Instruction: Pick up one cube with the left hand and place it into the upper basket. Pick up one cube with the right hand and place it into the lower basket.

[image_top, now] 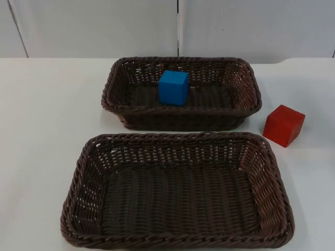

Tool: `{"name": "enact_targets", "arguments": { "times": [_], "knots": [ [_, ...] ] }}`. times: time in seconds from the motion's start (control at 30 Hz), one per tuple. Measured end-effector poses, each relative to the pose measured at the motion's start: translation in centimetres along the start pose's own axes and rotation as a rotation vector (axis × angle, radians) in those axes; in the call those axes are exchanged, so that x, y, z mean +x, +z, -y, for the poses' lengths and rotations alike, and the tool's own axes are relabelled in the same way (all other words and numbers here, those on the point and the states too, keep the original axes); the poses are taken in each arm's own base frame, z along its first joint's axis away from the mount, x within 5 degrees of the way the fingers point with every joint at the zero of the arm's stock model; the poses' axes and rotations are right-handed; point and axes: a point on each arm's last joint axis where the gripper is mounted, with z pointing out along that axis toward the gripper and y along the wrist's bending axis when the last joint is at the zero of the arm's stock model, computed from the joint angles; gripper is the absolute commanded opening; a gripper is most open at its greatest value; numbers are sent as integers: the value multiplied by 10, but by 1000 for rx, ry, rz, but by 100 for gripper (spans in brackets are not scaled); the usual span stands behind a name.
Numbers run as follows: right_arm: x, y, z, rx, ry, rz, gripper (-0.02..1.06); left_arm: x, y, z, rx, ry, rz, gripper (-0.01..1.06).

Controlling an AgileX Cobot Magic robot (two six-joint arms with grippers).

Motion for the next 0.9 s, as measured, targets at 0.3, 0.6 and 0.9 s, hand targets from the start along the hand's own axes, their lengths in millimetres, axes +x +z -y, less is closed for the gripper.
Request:
{"name": "enact_targets", "arguments": {
  "times": [0.3,0.6,0.9],
  "knots": [
    [-5,51,-48,-81,-220,-80,105,0,0,0,0,0,0,77],
    [-7,88,-52,-68,-337,-67,105,0,0,0,0,0,0,77],
    [-25,116,-50,-41,-377,-52,105,0,0,0,-2,4,-1,77]
  ]
}}
